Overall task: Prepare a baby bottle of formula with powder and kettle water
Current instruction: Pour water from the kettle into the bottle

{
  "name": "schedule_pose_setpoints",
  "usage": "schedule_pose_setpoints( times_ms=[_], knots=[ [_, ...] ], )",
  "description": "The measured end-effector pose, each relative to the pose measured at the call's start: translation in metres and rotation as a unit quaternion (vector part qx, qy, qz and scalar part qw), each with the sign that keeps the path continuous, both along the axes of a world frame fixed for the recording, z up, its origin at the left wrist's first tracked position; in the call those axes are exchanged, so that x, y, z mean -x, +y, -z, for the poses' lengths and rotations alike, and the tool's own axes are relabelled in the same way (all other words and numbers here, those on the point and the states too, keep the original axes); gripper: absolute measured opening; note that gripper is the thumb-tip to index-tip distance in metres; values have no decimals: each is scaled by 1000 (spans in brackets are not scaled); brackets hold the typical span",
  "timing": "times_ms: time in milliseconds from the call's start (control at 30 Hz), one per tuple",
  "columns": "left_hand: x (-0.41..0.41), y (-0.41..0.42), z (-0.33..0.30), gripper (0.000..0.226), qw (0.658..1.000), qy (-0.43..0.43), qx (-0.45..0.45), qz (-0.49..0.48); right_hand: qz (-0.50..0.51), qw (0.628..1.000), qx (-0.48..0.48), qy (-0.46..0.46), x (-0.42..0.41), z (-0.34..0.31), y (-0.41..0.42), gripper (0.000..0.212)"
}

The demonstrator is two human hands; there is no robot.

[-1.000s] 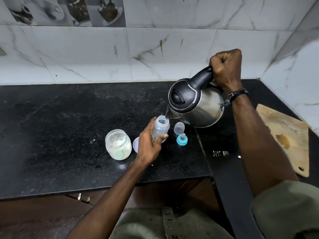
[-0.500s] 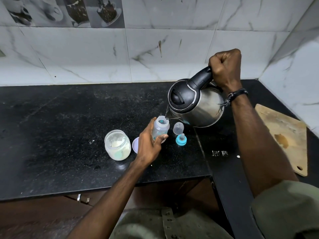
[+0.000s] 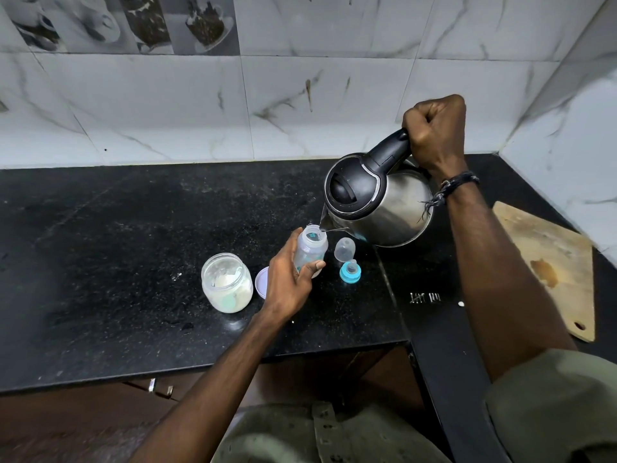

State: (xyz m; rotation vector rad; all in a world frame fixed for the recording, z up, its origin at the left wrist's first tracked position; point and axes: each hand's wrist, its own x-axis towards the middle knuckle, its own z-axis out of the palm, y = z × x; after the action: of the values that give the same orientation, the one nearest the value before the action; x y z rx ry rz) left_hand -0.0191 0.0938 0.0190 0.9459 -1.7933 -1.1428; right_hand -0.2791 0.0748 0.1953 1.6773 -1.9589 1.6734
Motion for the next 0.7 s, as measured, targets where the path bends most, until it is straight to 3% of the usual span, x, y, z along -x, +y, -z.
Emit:
schedule_pose_setpoints(
  times_ms=[700],
  knots=[
    [0, 0, 0, 68, 1000, 7, 7, 1, 1, 1000, -7, 9, 0, 2, -2, 35]
  ],
)
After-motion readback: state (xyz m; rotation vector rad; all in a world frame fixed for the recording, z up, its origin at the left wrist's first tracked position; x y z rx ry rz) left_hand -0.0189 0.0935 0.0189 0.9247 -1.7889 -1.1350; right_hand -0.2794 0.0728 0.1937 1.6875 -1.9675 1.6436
